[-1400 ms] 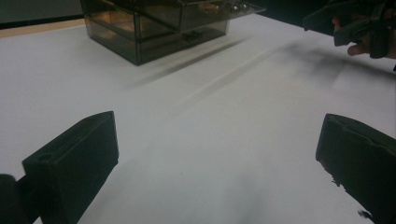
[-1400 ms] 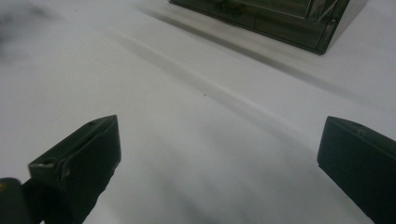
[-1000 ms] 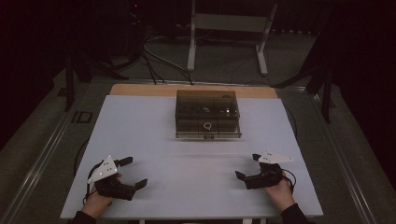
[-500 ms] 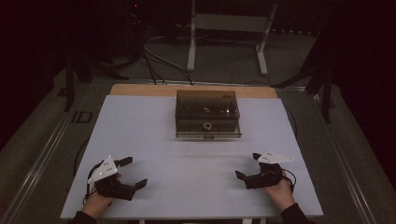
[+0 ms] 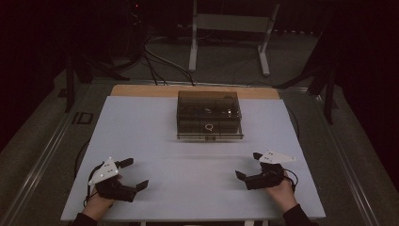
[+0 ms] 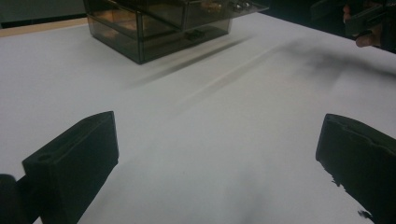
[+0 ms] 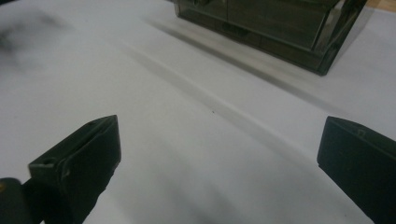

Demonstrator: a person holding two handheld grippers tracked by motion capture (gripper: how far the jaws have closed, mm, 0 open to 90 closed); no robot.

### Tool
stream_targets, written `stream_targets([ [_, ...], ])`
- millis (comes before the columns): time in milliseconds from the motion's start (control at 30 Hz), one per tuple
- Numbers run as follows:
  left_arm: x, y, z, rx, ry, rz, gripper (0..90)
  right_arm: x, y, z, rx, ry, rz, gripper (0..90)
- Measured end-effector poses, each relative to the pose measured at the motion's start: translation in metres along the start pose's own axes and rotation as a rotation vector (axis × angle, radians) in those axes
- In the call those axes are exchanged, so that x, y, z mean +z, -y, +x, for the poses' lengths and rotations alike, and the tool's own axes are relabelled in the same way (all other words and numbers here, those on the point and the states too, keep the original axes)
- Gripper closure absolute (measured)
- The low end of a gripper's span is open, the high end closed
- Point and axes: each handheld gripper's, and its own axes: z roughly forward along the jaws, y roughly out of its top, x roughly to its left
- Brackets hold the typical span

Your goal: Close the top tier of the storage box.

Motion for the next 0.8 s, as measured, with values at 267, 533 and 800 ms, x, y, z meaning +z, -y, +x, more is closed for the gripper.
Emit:
stream_targets([
  [267,0.000,0.000,0.000,-0.002,0.000,-0.003,0.0,-0.003,-0.011,0.002,-0.007,0.024,-0.012,0.0],
  [533,0.000,0.000,0.000,0.000,0.001,0.001,0.0,-0.006,-0.021,0.002,0.008,0.043,-0.022,0.0],
  [800,0.000,-0.001,-0.001,0.001,0.003,-0.002,0.0,-0.005,-0.033,0.005,0.024,0.056,-0.050,0.0],
])
